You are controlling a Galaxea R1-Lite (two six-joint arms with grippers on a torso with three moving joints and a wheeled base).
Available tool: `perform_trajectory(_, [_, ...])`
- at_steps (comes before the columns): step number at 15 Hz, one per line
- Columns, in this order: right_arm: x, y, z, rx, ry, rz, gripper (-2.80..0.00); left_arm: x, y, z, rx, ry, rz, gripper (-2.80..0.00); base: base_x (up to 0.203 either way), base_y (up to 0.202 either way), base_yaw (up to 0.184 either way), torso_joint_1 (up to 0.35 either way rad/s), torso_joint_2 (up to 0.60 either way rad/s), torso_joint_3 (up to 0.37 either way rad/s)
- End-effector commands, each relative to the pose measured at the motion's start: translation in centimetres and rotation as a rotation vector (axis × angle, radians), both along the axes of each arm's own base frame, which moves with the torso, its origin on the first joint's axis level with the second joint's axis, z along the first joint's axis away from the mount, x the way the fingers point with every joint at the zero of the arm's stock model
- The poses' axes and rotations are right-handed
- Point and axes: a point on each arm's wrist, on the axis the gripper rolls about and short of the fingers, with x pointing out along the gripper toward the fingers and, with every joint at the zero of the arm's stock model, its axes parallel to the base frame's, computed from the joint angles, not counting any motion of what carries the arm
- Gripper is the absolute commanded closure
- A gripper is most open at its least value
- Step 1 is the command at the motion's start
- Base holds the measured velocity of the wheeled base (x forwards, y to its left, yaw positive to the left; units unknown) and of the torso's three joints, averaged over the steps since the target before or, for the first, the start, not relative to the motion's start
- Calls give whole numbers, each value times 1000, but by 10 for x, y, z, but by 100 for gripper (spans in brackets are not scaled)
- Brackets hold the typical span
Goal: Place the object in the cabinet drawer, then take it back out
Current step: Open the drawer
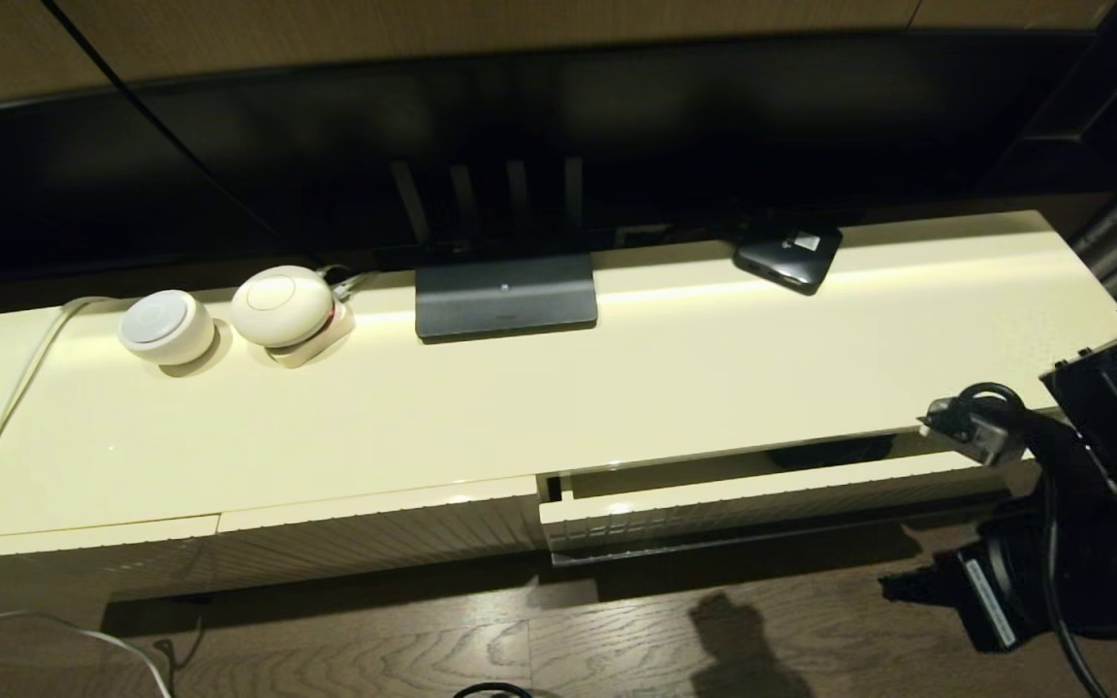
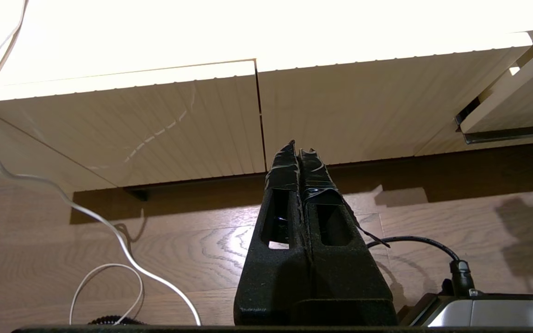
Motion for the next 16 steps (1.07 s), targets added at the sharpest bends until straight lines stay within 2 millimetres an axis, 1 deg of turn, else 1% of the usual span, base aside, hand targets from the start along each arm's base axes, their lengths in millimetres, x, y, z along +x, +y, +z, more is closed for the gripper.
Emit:
perform_trajectory(1, [24,10,-8,0,62,-119,0,0,0,-1,0,2,1,0,0,0,0,0,0,0])
perform_trajectory(2, [32,12,-7,-12,48,-182,0,0,0,-1,0,5,1,0,0,0,0,0,0,0])
perform_trajectory(4, [42,14,-6,-25,36,-229,0,0,0,-1,0,2,1,0,0,0,0,0,0,0])
perform_trajectory(6, [57,12,-5,-21,31,-278,0,0,0,-1,0,3,1,0,0,0,0,0,0,0])
perform_trajectory(10, [70,6,-6,-4,-2,-315,0,0,0,-1,0,3,1,0,0,0,0,0,0,0])
perform_trajectory(14, [80,7,-16,-35,-36,-357,0,0,0,-1,0,2,1,0,0,0,0,0,0,0])
perform_trajectory(16, [81,7,-16,-35,-40,-358,0,0,0,-1,0,3,1,0,0,0,0,0,0,0])
